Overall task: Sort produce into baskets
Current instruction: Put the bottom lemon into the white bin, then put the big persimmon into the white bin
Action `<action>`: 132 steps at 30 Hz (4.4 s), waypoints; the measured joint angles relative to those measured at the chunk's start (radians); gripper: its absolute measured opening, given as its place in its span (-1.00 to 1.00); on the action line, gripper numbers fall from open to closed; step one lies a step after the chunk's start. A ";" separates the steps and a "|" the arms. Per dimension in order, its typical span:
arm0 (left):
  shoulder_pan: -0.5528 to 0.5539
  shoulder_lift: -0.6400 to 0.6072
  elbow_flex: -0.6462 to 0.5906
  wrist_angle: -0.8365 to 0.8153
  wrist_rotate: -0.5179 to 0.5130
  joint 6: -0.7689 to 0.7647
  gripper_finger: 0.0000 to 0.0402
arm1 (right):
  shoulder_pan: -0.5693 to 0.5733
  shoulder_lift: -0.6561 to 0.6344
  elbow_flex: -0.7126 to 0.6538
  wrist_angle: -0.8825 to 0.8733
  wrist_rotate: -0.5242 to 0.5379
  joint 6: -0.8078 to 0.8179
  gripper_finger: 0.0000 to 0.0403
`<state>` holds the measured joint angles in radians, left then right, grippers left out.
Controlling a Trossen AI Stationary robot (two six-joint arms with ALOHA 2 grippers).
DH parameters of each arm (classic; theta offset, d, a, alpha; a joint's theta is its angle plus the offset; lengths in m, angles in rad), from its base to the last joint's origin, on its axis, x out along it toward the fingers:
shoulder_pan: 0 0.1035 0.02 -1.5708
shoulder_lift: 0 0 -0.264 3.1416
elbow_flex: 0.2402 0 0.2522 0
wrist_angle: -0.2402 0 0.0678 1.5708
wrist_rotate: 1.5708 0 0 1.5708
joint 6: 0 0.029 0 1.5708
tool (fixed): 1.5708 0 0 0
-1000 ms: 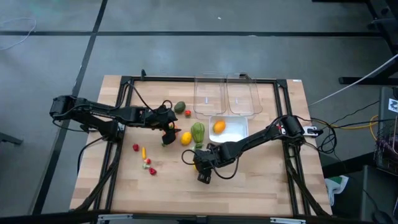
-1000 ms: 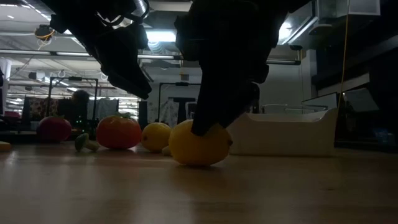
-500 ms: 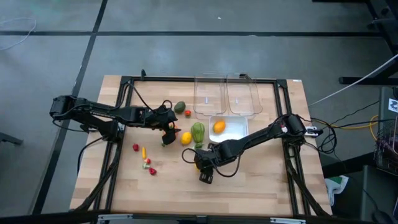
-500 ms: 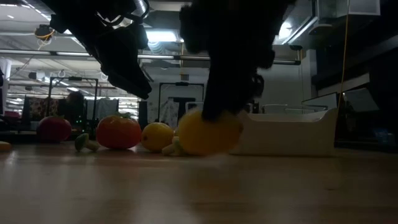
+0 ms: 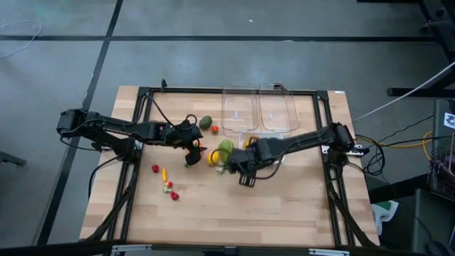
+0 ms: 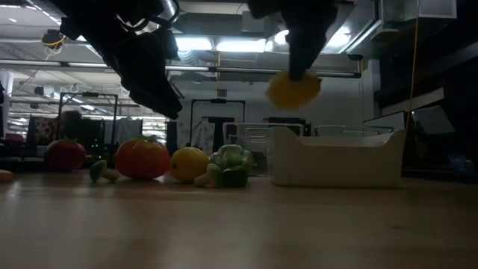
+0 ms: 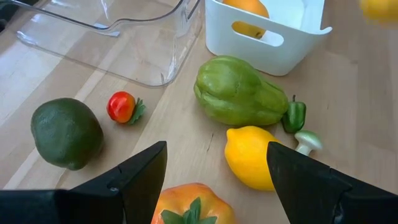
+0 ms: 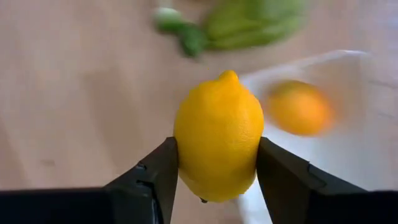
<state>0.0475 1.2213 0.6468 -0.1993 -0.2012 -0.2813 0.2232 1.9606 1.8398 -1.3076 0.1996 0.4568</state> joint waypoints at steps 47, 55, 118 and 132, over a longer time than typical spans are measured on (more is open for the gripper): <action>0.000 0.000 0.000 0.000 0.000 0.001 0.36 | -0.153 0.004 -0.313 0.260 -0.078 -0.335 -0.06; 0.000 0.000 0.000 0.000 0.000 0.001 0.36 | -0.153 0.004 -0.313 0.262 -0.077 -0.335 0.31; 0.002 -0.217 0.000 -0.294 0.005 0.148 0.36 | -0.152 0.004 -0.090 0.966 -0.061 -0.360 0.48; 0.029 -0.288 0.000 -0.367 0.062 -0.024 0.95 | -0.152 0.004 -0.090 0.961 -0.061 -0.361 0.48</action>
<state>0.0765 0.9337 0.6464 -0.5665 -0.1394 -0.3058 0.0715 1.9644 1.7500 -0.3462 0.1385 0.0961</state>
